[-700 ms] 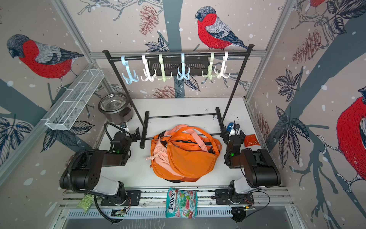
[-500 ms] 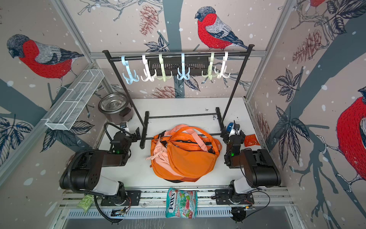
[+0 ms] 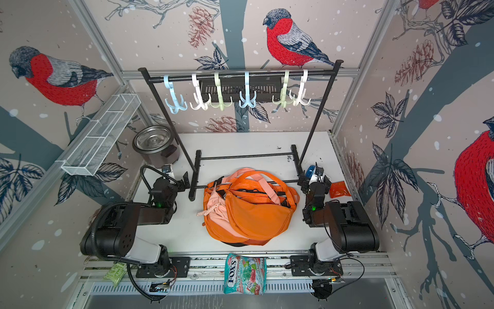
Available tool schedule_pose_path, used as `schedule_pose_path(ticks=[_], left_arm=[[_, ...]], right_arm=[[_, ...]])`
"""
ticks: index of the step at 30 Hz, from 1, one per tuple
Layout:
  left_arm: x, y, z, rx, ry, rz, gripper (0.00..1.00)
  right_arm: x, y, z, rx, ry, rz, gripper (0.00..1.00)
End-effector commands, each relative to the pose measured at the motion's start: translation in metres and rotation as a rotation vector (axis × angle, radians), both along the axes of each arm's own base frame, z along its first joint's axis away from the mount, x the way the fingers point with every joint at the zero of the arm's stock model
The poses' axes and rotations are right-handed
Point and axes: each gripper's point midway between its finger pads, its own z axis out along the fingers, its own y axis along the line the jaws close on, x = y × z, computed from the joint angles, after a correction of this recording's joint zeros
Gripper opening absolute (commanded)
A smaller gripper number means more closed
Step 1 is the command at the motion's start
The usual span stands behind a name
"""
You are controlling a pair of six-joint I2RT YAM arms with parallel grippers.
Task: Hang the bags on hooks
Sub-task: Pick up the bag from the bag.
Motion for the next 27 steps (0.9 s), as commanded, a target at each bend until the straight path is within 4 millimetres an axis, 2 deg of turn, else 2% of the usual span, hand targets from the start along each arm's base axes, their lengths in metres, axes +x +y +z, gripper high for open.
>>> schedule_pose_path(ticks=[1, 27], left_arm=[[0.0042, -0.0018, 0.0157, 0.006, -0.063, -0.014, 0.99], [0.0060, -0.0005, 0.0145, -0.002, -0.056, -0.015, 0.99]], right_arm=[[0.0030, 0.0012, 0.0110, -0.006, -0.043, 0.007, 0.99], [0.0036, 0.0012, 0.0115, -0.004, -0.045, 0.009, 0.99]])
